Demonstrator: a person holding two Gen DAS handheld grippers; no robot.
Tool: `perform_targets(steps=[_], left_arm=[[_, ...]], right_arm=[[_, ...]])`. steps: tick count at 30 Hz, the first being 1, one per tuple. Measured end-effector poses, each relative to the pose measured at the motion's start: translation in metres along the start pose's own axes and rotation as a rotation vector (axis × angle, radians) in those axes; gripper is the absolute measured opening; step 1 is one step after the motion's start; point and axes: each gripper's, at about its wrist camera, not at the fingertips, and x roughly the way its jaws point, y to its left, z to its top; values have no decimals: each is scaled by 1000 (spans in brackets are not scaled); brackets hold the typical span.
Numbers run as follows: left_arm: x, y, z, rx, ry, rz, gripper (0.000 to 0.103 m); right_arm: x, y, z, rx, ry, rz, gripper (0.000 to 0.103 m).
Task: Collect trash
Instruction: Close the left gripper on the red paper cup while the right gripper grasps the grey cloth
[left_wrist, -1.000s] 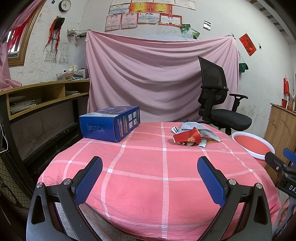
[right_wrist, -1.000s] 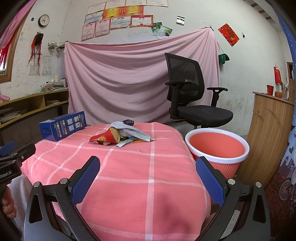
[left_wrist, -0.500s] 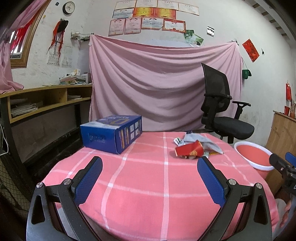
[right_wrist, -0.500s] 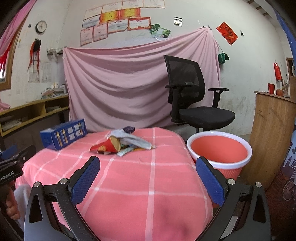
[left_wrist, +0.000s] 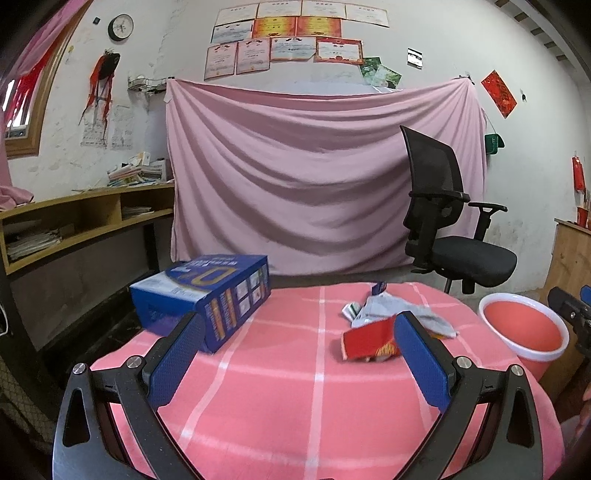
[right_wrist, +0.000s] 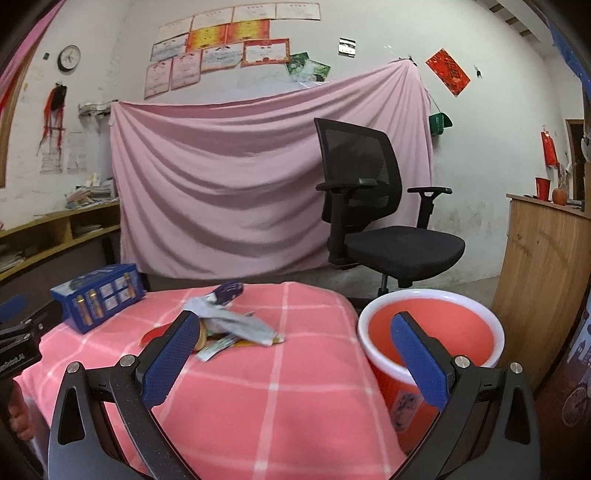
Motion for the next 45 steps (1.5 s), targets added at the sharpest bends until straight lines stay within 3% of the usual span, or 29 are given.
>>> perform_targets(steps=[11, 18, 22, 29, 33, 38, 41, 45], left_arm=[[35, -14, 20, 7, 6, 5, 100], [69, -12, 26, -18, 94, 0, 100], [85, -10, 22, -22, 164, -26, 100], [108, -15, 3, -23, 311, -83, 100], [112, -27, 2, -22, 347, -134, 100], [119, -47, 5, 7, 362, -183, 98], [127, -54, 7, 7, 387, -193, 88], [141, -60, 4, -4, 446, -198, 61]], right_arm=[[29, -17, 23, -14, -28, -13, 103], [65, -19, 34, -71, 0, 7, 103], [95, -21, 34, -76, 86, 69, 103], [133, -15, 9, -133, 270, 101, 103], [150, -14, -5, -142, 380, 145, 79], [162, -11, -12, -156, 448, 216, 70], [163, -10, -11, -152, 449, 237, 70], [167, -8, -10, -150, 454, 269, 62]])
